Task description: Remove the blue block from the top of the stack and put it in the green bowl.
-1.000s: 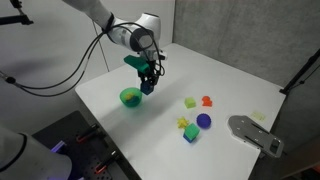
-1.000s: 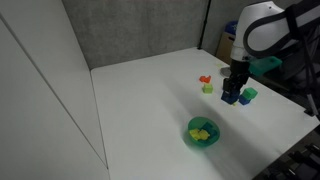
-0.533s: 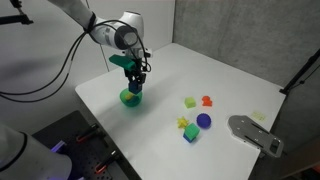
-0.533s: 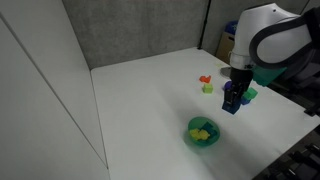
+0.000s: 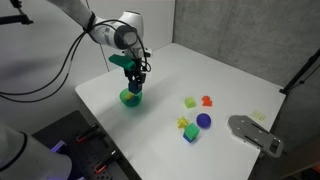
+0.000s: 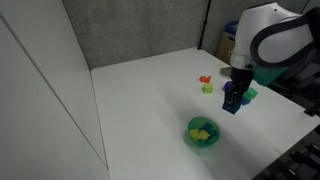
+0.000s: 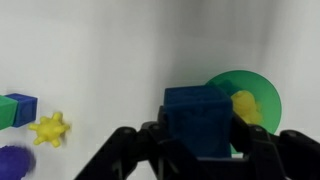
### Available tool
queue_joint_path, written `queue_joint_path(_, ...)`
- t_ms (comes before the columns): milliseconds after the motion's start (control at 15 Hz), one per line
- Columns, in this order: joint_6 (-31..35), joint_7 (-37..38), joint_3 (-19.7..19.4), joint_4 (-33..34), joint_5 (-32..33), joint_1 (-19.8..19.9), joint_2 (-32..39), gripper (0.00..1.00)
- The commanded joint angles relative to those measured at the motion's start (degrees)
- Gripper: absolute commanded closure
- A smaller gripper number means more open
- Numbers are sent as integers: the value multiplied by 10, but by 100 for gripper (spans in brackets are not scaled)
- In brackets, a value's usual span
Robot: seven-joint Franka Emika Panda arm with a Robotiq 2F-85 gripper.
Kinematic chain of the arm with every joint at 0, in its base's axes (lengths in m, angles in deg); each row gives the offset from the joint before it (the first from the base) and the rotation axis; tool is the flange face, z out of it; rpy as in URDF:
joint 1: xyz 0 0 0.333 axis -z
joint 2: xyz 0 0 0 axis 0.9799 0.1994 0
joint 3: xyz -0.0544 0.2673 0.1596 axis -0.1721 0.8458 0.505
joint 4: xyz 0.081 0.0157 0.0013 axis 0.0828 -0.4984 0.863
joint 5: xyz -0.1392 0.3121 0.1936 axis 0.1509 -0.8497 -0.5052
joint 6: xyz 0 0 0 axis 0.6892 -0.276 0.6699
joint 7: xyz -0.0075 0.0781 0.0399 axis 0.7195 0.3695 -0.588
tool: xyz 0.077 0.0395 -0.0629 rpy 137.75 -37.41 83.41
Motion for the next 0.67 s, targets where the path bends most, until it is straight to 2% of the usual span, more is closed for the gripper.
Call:
queue_joint_path(0,6,14,7,0,31,-5,-1,68)
queue_joint_path(333,11,25,25,9,81,-30,19,68)
queue_joint_path(600,43,42,34,18,121,-56,55,68)
